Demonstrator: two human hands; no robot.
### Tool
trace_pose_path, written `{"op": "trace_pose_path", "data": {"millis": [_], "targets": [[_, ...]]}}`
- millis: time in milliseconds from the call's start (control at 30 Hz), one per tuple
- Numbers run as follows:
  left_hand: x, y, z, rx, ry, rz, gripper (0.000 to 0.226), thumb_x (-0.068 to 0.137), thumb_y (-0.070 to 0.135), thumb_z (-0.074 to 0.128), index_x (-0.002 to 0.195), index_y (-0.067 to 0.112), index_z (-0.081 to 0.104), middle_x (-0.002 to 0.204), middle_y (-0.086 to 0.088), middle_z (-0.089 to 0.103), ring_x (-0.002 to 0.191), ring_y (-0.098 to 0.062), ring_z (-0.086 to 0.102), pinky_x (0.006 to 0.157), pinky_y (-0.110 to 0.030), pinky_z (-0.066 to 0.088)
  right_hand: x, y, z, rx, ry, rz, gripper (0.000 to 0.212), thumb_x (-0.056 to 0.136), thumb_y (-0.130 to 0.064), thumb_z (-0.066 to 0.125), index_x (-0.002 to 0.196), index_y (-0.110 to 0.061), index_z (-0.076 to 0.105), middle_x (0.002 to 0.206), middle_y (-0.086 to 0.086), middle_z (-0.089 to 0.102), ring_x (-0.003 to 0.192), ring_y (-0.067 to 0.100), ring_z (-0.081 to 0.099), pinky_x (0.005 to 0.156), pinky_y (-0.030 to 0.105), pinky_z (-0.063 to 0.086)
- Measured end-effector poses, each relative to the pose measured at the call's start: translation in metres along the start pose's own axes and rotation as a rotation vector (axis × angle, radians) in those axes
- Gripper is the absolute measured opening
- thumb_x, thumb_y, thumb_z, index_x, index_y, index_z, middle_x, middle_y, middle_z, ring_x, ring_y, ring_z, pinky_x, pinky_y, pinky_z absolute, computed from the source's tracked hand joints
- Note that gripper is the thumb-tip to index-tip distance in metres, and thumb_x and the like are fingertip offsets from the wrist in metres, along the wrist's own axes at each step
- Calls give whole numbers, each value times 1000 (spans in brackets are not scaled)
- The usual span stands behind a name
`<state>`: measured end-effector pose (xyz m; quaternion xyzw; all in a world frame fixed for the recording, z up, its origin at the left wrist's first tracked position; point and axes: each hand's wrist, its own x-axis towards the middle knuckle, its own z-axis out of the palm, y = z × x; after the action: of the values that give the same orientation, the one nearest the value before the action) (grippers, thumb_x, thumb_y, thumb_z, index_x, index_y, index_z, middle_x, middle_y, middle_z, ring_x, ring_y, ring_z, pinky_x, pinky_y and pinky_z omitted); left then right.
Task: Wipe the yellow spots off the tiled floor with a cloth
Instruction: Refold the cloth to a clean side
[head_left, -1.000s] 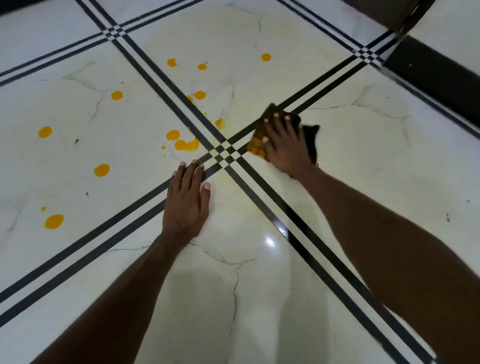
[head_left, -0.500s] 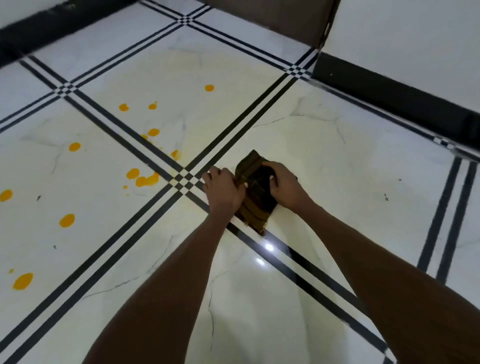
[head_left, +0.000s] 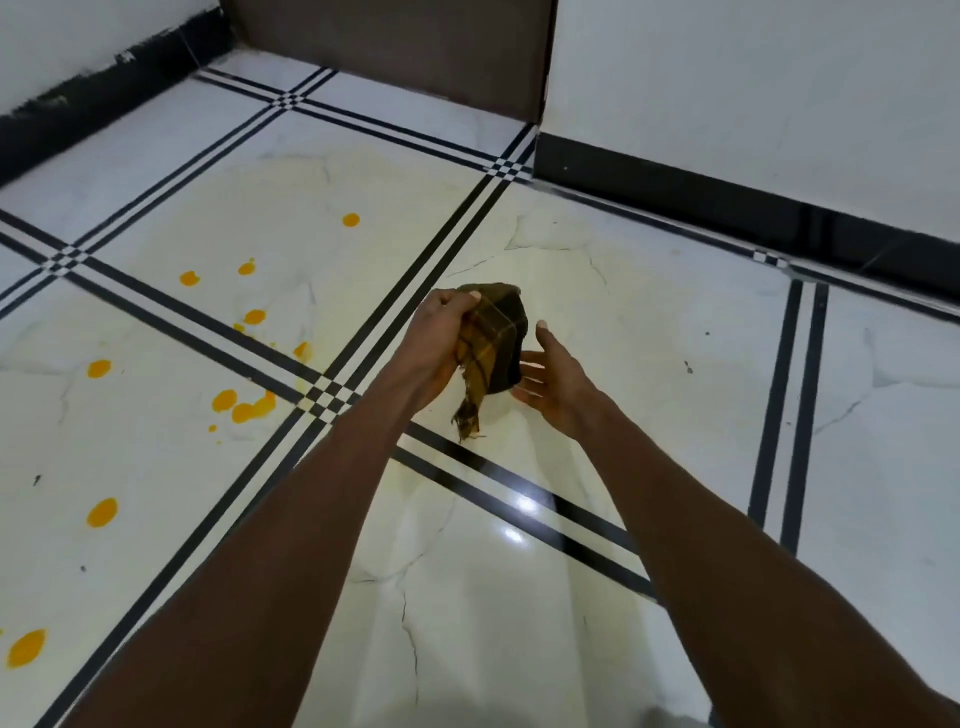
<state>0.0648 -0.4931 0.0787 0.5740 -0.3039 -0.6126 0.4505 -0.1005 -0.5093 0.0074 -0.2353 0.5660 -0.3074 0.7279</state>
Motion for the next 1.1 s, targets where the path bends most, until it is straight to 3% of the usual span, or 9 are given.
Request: {"op": "trace_pose_path", "data": {"millis": [67,167,267,367,500,567,700,967,1100], "targets": [[-4,10,0,-43,-4,26,33,106,27,53,135,11,55,119,-11,68,110,-23,68,99,-40,57,-15,-3,1,290,-132,91,59,102,-62,49,129,-10,57,137,16,64,123,37,63,107,50,52],[-8,19,-5,-53,0,56,36,105,25,54,137,8,56,114,-10,68,109,-24,68,95,-38,57,-37,-13,6,492,-168,9,57,106,-49,50,148,-10,52,141,14,66,118,36,67,98,49,57],[-7,19,-15,44,148,52,35,104,21,58,136,7,53,112,-9,67,102,-21,68,85,-36,60,-51,-27,5,475,-64,-154,50,108,-27,56,154,-9,45,143,13,63,125,34,63,99,46,54],[-7,11,-25,244,289,106,37,98,20,69,128,10,50,121,-12,65,108,-24,67,85,-37,62,-66,-41,2,319,-11,-232,43,105,-17,61,146,-8,53,132,12,68,113,29,69,80,39,64],[-19,-4,-21,720,332,404,48,89,30,79,126,12,55,127,-3,53,120,-19,47,93,-29,44,-79,-48,13,167,-12,-279,37,101,-16,67,137,-12,58,118,8,73,106,26,73,84,39,63],[-31,-5,-8,776,321,551,40,89,37,78,117,16,60,120,4,53,113,-14,46,88,-24,41,-83,-45,20,95,4,-309,38,100,-18,69,135,-8,61,115,9,76,103,26,75,84,39,64],[-43,-9,10,717,39,478,27,92,38,75,103,14,69,101,2,71,95,-6,65,78,-18,51,-89,-38,25,14,-47,-333,35,97,-28,73,123,-4,72,110,11,81,97,24,80,74,31,65],[-47,-12,0,728,71,428,22,95,28,73,107,10,72,94,2,72,82,-4,66,68,-8,49,-89,-21,25,29,-64,-317,39,93,-27,77,124,-2,74,118,14,78,111,29,76,98,41,62],[-47,-1,-5,525,21,246,15,105,28,58,114,16,60,110,-5,67,104,-21,68,80,-34,61,-86,-18,10,105,-19,-300,41,93,-26,76,127,-4,70,120,12,77,112,29,74,92,38,64]]}}
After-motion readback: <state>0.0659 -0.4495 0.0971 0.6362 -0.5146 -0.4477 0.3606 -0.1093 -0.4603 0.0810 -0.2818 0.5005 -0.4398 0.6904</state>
